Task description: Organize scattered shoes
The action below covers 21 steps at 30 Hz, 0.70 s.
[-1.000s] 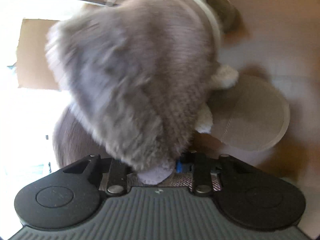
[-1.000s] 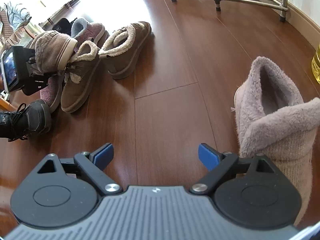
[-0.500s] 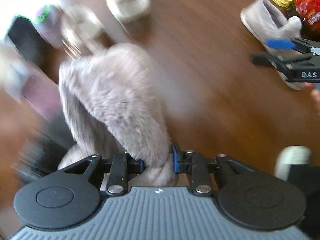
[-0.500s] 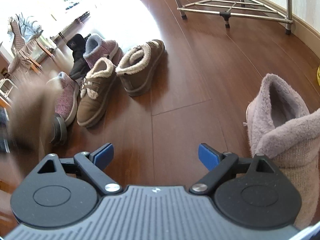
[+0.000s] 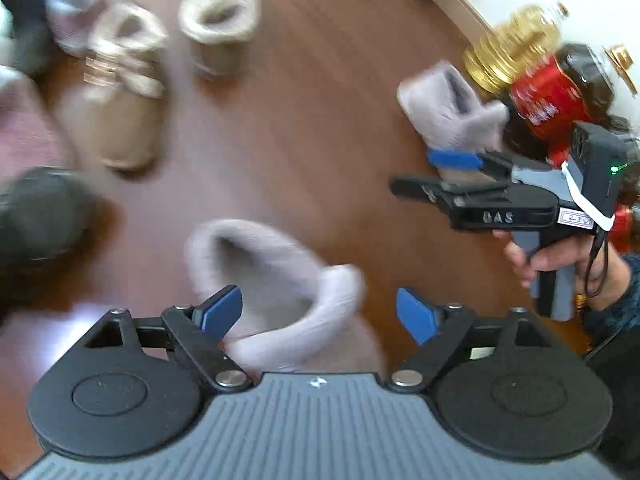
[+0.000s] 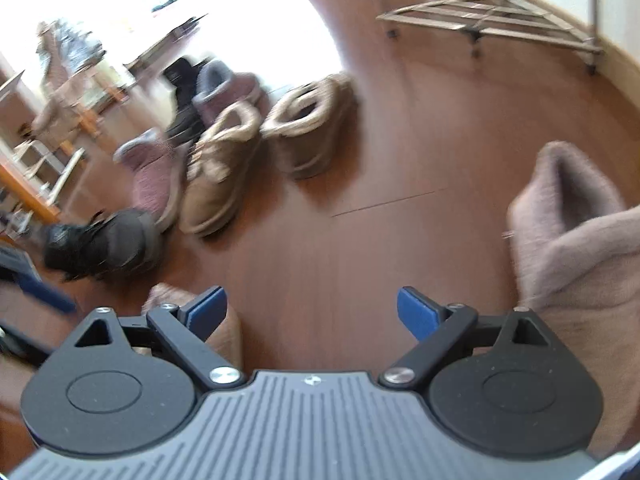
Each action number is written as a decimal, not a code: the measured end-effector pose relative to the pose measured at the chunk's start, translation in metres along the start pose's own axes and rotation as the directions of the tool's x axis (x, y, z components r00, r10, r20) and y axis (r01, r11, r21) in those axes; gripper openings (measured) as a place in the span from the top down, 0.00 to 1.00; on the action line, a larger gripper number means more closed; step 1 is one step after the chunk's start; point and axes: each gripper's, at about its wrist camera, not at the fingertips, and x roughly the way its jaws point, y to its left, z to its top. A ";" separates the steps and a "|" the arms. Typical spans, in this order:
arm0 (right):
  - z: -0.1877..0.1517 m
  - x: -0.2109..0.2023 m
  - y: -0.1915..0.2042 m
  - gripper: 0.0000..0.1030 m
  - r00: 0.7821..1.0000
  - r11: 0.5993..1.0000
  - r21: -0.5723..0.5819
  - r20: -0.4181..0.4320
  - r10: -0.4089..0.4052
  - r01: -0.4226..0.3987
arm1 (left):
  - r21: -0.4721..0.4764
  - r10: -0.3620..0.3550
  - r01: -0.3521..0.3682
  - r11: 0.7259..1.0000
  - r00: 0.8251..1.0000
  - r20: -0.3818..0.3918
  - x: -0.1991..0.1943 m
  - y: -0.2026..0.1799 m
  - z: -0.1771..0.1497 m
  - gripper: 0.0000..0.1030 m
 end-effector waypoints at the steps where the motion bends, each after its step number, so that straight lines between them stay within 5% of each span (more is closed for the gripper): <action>1: 0.000 0.007 0.008 0.12 0.999 0.999 -0.018 -0.037 0.039 -0.040 | -0.008 0.026 -0.026 1.000 1.000 -0.008 0.003 0.006 -0.008 0.17; 4: 0.001 0.038 0.032 0.12 0.980 0.990 -0.073 -0.168 0.109 -0.123 | -0.030 0.062 -0.063 0.998 0.997 -0.053 0.017 0.025 -0.026 0.17; 9: 0.003 0.093 0.059 0.26 0.950 0.988 -0.142 -0.313 0.020 -0.067 | -0.050 0.058 -0.064 0.997 0.991 -0.120 0.022 0.041 -0.024 0.17; 12: -0.002 0.122 0.071 0.28 0.891 0.979 -0.156 -0.451 0.046 -0.130 | -0.018 0.067 -0.069 0.997 0.994 -0.086 0.021 0.032 -0.023 0.17; 13: -0.007 0.128 0.075 0.37 0.877 0.976 -0.163 -0.477 0.051 -0.145 | -0.014 0.069 -0.071 0.997 0.994 -0.083 0.019 0.033 -0.021 0.17; 15: -0.014 0.129 0.077 0.82 0.888 0.973 -0.194 -0.460 0.021 -0.124 | 0.003 0.084 -0.084 0.996 0.993 -0.081 0.023 0.031 -0.014 0.17; 21: -0.012 0.098 0.061 0.87 0.924 0.923 -0.382 -0.368 -0.105 -0.047 | 0.052 0.093 -0.089 0.995 0.993 -0.071 0.029 0.025 -0.016 0.17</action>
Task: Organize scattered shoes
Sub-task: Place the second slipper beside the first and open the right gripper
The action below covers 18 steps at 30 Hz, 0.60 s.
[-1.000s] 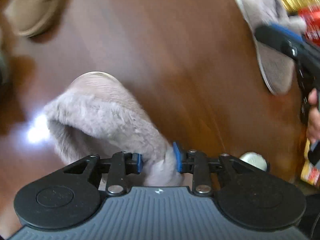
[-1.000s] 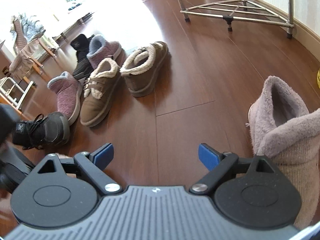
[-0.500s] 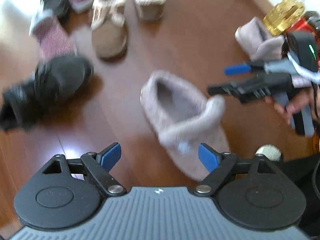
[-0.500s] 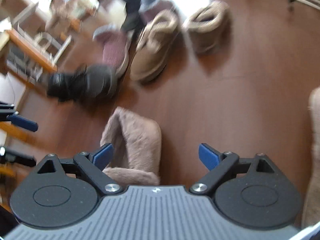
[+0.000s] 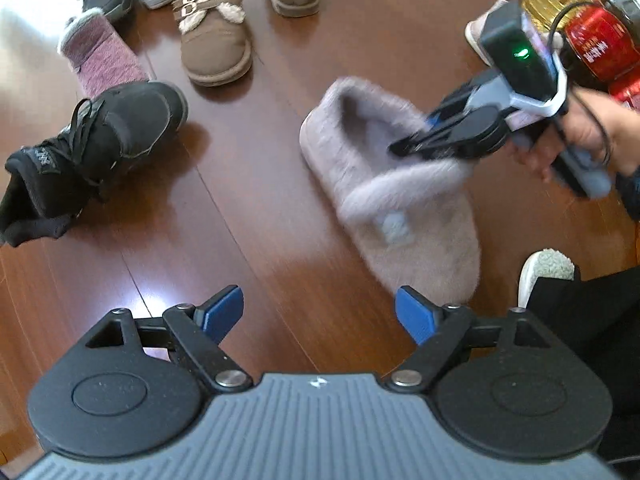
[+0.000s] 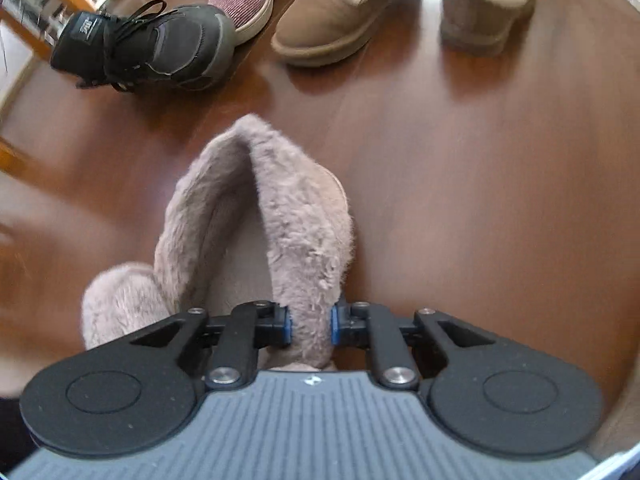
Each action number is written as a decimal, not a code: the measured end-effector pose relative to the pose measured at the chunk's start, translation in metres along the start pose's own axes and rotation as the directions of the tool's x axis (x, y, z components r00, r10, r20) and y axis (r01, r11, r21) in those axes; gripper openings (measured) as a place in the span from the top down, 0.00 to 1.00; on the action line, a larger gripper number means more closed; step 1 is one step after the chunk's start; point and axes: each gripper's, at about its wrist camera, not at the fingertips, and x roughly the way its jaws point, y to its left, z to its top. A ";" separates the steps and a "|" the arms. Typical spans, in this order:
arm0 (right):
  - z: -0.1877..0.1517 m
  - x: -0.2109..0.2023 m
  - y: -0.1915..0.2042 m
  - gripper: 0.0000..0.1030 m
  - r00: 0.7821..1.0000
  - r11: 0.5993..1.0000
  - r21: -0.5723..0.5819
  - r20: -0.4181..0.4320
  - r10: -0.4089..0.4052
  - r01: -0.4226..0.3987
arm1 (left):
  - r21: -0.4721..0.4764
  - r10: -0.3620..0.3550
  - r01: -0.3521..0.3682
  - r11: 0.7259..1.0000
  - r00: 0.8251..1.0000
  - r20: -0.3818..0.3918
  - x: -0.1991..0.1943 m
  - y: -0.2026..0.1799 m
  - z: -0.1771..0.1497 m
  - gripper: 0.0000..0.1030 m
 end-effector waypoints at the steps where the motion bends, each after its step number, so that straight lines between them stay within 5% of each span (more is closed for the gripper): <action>1: -0.002 -0.010 -0.012 0.87 0.999 0.999 -0.031 -0.006 -0.039 0.039 | 0.006 0.001 -0.001 1.000 1.000 -0.002 0.000 -0.001 -0.001 0.17; 8: -0.006 -0.045 -0.111 0.80 0.981 0.981 0.054 0.041 -0.189 0.187 | 0.036 -0.006 0.006 0.999 1.000 -0.011 0.002 -0.011 -0.004 0.17; 10: -0.009 -0.058 -0.125 0.59 0.972 0.966 0.180 0.106 -0.209 0.188 | 0.055 -0.004 0.004 0.998 1.000 -0.001 0.001 -0.017 -0.003 0.17; 11: -0.013 -0.069 -0.127 0.43 0.962 0.955 0.230 0.152 -0.227 0.189 | 0.063 -0.006 0.006 0.998 1.000 0.007 0.000 -0.020 -0.003 0.17; 12: -0.020 -0.082 -0.127 0.11 0.945 0.939 0.288 0.207 -0.253 0.188 | 0.066 -0.008 0.007 0.998 1.000 0.011 -0.001 -0.021 -0.003 0.17; 13: -0.036 -0.099 -0.120 0.01 0.917 0.918 0.353 0.278 -0.287 0.180 | 0.070 -0.026 0.024 0.997 0.999 0.032 -0.004 -0.022 -0.001 0.17; 15: -0.060 -0.112 -0.106 0.02 0.900 0.909 0.393 0.332 -0.283 0.141 | 0.074 -0.042 0.038 0.997 0.998 0.051 -0.006 -0.024 0.002 0.17; 18: -0.097 -0.108 -0.073 0.01 0.913 0.908 0.395 0.305 -0.272 0.139 | 0.081 -0.067 0.060 0.995 0.994 0.088 -0.009 -0.027 0.008 0.17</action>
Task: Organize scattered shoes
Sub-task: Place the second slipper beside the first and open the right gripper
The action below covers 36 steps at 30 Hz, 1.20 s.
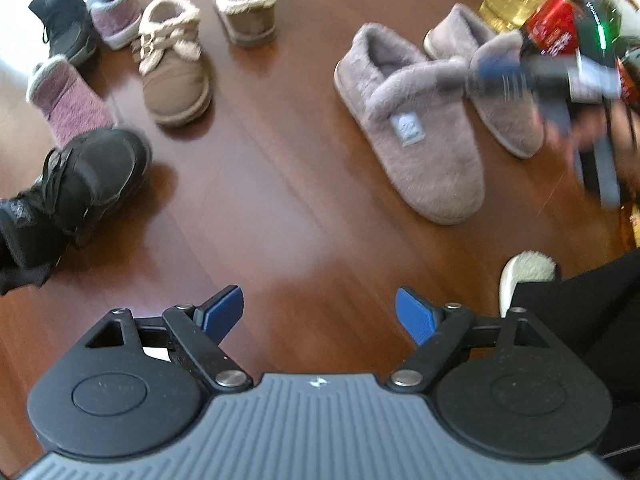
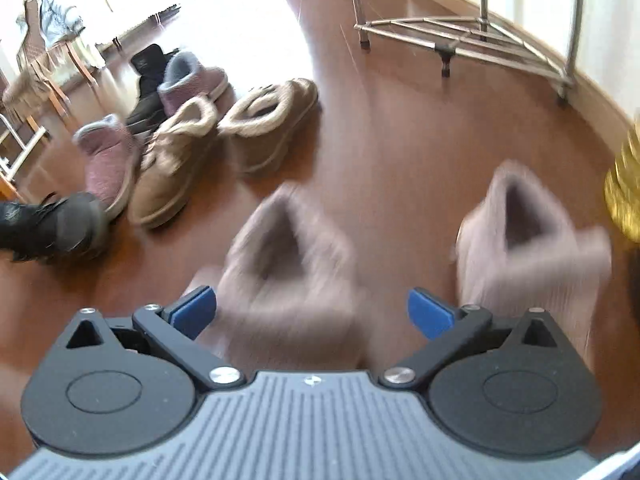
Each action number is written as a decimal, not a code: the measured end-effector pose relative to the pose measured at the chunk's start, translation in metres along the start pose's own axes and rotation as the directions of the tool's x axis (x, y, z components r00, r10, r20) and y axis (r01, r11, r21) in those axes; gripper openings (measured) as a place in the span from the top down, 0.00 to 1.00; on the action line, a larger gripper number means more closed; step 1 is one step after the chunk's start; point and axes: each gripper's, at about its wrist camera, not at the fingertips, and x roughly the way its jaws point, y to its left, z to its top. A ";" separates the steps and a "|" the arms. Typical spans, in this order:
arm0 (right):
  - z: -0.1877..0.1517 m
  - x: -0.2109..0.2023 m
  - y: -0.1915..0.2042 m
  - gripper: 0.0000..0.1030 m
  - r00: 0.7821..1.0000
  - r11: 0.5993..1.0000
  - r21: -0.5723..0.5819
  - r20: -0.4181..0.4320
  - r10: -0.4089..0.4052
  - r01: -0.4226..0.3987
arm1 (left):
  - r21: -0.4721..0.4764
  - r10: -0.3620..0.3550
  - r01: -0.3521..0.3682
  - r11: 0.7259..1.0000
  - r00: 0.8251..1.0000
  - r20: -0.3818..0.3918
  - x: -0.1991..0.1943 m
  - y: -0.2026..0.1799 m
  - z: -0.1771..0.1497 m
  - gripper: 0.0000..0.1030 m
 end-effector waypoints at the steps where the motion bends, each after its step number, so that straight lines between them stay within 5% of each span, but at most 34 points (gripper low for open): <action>1: -0.018 0.005 0.011 0.01 0.998 0.999 -0.037 -0.041 -0.037 0.035 | 0.002 -0.011 0.011 1.000 1.000 0.011 0.000 -0.002 0.004 0.17; 6: -0.041 0.045 0.035 0.06 0.993 0.995 -0.046 -0.077 -0.093 0.090 | 0.029 -0.033 0.032 0.999 0.999 0.035 0.002 -0.011 0.014 0.17; 10: -0.042 0.064 0.030 0.35 0.997 0.996 -0.049 -0.001 -0.077 0.077 | 0.038 -0.008 0.007 0.999 1.000 0.022 0.004 -0.013 0.015 0.17; 12: -0.040 0.063 0.021 0.39 0.997 0.996 -0.052 0.006 -0.075 0.075 | 0.031 0.003 -0.003 1.000 1.000 0.020 0.005 -0.012 0.015 0.17; 21: -0.031 0.047 -0.037 0.40 0.994 0.990 -0.096 -0.012 -0.104 0.103 | 0.028 -0.006 0.006 1.000 1.000 0.009 0.012 -0.010 0.016 0.17; 30: -0.029 0.041 -0.051 0.40 0.991 0.979 -0.163 -0.044 -0.129 0.120 | 0.044 -0.020 0.019 0.999 1.000 0.012 0.014 -0.012 0.015 0.17; 36: -0.024 0.032 -0.043 0.26 0.983 0.969 -0.188 -0.063 -0.173 0.159 | 0.026 -0.017 0.016 1.000 1.000 0.017 0.012 -0.006 0.014 0.17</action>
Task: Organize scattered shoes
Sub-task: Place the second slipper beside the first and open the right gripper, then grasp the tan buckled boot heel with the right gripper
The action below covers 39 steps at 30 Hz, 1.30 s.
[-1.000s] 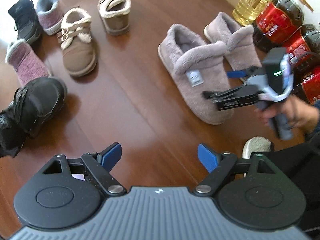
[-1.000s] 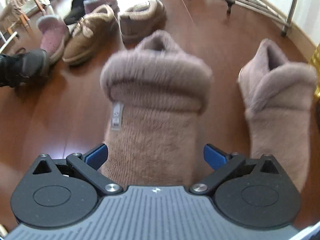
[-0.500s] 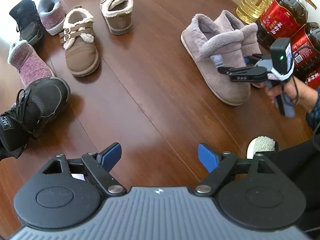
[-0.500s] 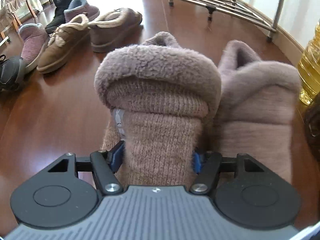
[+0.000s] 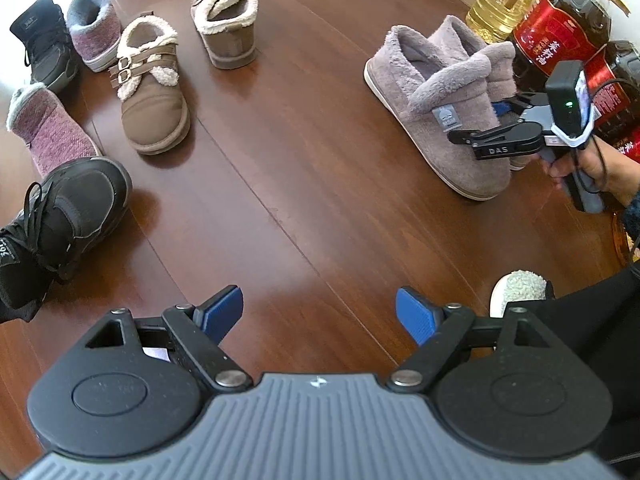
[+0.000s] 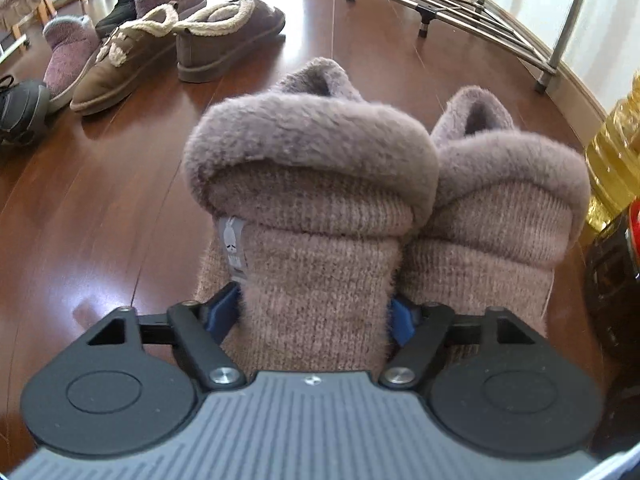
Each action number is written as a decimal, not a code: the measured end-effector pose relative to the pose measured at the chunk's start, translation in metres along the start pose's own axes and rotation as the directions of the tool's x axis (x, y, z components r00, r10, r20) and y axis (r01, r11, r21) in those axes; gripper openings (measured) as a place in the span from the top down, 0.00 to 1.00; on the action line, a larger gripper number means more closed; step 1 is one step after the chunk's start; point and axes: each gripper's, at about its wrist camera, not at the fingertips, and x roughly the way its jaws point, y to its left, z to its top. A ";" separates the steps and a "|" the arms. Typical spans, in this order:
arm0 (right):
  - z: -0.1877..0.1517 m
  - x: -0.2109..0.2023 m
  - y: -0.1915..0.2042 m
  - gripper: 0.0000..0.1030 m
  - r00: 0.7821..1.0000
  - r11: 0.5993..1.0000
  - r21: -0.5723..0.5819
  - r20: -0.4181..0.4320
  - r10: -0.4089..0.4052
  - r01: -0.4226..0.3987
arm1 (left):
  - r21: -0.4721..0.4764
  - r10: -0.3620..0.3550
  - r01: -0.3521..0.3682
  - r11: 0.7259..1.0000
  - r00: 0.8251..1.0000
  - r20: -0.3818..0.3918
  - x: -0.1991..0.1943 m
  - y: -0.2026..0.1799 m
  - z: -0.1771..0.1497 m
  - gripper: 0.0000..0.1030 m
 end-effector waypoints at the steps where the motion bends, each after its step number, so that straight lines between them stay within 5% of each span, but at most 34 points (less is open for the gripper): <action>1: 0.000 -0.008 0.003 0.25 1.000 1.000 -0.001 0.011 -0.012 0.012 | -0.002 -0.001 0.001 1.000 1.000 0.004 -0.001 0.001 0.000 0.17; 4: -0.007 -0.034 0.012 0.27 0.996 0.998 0.011 0.068 -0.066 0.065 | -0.005 -0.010 0.010 1.000 1.000 0.016 -0.004 0.004 -0.001 0.17; 10: -0.013 -0.032 0.012 0.34 0.994 0.990 0.088 -0.027 -0.108 0.110 | -0.015 -0.004 0.005 1.000 0.997 0.073 -0.019 0.015 -0.003 0.16; 17: 0.025 -0.096 0.049 0.33 0.984 0.992 0.023 0.126 -0.122 0.120 | -0.131 0.022 -0.007 0.991 0.993 0.114 -0.036 0.052 -0.003 0.16; 24: 0.099 -0.104 0.141 0.33 0.978 0.996 -0.083 0.209 -0.010 0.028 | -0.179 0.060 -0.009 0.984 0.957 0.283 -0.076 0.080 -0.007 0.16; 27: 0.130 -0.115 0.172 0.35 0.965 0.985 -0.158 0.262 -0.028 0.071 | -0.191 0.107 -0.044 0.981 0.938 0.330 -0.083 0.087 -0.009 0.16; 30: 0.166 -0.137 0.192 0.35 0.938 0.965 -0.232 0.345 -0.038 0.125 | -0.166 0.152 -0.101 0.981 0.930 0.334 -0.077 0.086 -0.013 0.15; 34: 0.191 -0.140 0.204 0.46 0.916 0.892 -0.399 0.400 -0.039 0.212 | -0.152 0.128 -0.088 0.984 0.951 0.282 -0.052 0.087 -0.009 0.15; 37: 0.194 -0.115 0.198 0.67 0.925 0.846 -0.492 0.379 -0.004 0.205 | -0.155 0.131 -0.091 0.984 0.952 0.277 -0.041 0.085 -0.004 0.15; 39: 0.194 -0.093 0.192 0.71 0.937 0.821 -0.542 0.348 0.025 0.180 | -0.158 0.138 -0.098 0.983 0.954 0.266 -0.037 0.083 -0.004 0.15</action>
